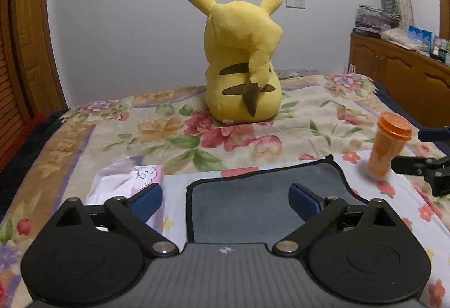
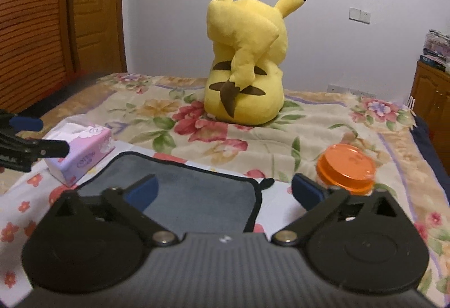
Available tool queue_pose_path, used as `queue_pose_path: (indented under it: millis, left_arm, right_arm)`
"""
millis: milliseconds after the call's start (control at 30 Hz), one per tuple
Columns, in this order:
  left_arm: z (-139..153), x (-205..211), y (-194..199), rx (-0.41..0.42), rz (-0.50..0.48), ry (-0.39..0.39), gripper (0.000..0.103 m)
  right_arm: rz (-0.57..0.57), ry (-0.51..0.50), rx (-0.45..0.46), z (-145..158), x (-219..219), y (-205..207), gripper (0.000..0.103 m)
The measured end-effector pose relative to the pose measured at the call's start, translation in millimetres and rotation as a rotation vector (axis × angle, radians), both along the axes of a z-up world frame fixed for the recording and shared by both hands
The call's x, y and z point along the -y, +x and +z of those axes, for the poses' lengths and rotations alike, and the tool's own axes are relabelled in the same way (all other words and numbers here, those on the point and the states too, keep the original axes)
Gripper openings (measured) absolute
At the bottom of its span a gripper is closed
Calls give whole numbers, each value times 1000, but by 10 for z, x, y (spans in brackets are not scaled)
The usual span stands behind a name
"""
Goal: Fold towel
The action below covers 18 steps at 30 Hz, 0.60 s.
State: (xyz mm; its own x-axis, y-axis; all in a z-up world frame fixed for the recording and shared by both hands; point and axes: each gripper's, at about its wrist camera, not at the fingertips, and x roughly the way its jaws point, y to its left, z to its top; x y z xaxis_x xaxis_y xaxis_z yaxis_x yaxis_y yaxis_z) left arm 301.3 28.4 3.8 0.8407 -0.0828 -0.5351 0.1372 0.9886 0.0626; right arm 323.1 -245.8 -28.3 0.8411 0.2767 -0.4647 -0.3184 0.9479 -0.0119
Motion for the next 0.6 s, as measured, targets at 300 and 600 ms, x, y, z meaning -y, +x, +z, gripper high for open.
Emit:
queue_pose_path:
  millis: [300,600]
  left_arm:
    - [227,8,-466,-12,-22,8,103]
    - [532,86,-935,-6,-56,30,103]
  right_arm:
    - [-32,19,-3,175,112,-372,103]
    - [-22,39,10,558,263,-839,103]
